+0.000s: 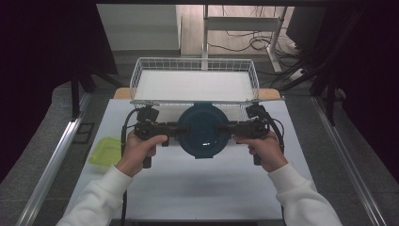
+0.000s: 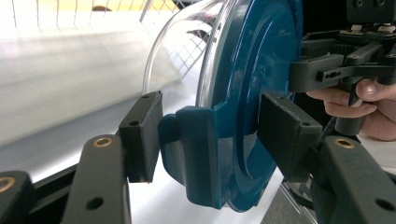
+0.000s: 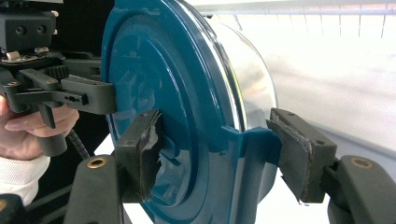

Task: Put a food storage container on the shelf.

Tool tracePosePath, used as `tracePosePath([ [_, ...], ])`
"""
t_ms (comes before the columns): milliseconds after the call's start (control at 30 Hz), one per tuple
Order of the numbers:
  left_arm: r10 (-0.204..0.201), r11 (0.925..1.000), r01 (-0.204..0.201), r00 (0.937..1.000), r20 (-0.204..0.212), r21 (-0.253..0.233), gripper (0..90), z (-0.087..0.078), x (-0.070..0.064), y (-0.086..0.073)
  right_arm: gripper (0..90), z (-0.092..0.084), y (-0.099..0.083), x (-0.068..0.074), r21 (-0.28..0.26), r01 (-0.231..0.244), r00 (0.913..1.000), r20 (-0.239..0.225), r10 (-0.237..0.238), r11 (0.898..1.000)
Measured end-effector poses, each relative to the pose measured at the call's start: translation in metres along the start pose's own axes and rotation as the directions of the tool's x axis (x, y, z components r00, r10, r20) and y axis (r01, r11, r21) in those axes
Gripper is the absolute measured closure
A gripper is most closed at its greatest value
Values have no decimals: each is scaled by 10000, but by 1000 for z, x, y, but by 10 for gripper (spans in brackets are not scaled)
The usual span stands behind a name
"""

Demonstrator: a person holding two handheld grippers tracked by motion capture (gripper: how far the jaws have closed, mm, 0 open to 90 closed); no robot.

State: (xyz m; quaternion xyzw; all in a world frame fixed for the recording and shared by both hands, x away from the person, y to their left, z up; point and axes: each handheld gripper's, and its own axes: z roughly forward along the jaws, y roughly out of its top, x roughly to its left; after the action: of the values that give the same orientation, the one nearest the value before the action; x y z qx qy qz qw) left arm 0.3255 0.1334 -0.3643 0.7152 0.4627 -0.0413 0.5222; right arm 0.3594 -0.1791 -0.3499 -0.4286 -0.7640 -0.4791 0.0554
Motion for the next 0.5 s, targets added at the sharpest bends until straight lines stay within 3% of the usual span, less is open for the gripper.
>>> tracePosePath([
  [500, 299, 9994, -301, 9995, -73, -192, 425, -8, 1, 35, 361, -4, 35, 2, -202, 191, 9998, -72, -192, 9996],
])
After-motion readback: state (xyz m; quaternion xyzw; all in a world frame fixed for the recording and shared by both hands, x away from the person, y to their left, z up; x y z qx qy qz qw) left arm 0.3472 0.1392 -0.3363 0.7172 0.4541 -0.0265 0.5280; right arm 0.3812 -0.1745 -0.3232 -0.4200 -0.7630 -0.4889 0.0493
